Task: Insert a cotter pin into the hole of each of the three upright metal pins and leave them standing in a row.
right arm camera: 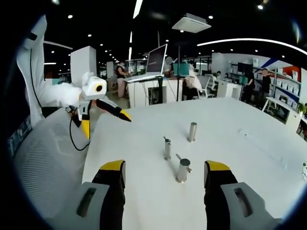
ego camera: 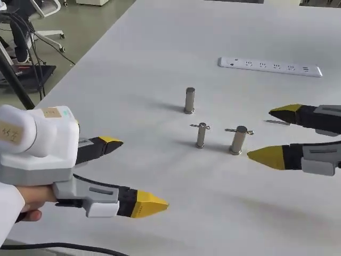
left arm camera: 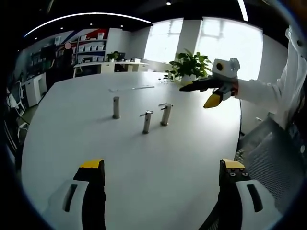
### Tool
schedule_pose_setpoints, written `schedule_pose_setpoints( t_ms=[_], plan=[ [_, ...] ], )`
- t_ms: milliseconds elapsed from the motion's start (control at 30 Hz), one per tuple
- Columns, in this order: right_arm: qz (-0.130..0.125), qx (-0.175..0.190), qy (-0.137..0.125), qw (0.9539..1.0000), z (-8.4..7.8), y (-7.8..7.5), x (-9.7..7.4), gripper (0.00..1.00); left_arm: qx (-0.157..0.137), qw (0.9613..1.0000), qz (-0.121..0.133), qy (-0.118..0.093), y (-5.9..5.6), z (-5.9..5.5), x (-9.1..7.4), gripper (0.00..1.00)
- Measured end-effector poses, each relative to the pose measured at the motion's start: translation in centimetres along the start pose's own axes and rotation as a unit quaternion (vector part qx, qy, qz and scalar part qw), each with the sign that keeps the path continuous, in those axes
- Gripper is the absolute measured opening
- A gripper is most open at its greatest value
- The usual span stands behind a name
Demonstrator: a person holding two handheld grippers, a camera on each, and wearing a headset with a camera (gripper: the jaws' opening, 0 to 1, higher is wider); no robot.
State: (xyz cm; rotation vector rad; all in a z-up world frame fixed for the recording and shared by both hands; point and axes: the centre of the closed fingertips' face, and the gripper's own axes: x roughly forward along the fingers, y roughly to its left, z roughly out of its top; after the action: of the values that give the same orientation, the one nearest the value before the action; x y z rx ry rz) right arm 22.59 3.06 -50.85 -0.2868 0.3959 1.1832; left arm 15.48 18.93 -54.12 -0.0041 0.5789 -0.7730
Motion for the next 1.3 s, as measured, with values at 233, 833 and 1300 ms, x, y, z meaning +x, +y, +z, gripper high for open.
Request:
schedule_pose_setpoints(
  t_ms=[233,833,1300],
  plan=[
    [-0.035,0.056,-0.001,0.9978,-1.1,0.9,-2.3,0.76,-0.006,0.9999,-0.005,-0.013,-0.3,0.5,0.1,0.99],
    [-0.073,0.104,0.029,0.9915,-3.9,2.0,-4.4,0.98,-0.016,0.9998,-0.009,-0.008,-0.2,-0.5,-0.3,0.99],
    [-0.078,0.107,0.021,0.991,-3.6,2.3,-4.3,0.98,0.042,0.9966,0.05,-0.051,4.7,5.4,0.5,0.99]
  ],
)
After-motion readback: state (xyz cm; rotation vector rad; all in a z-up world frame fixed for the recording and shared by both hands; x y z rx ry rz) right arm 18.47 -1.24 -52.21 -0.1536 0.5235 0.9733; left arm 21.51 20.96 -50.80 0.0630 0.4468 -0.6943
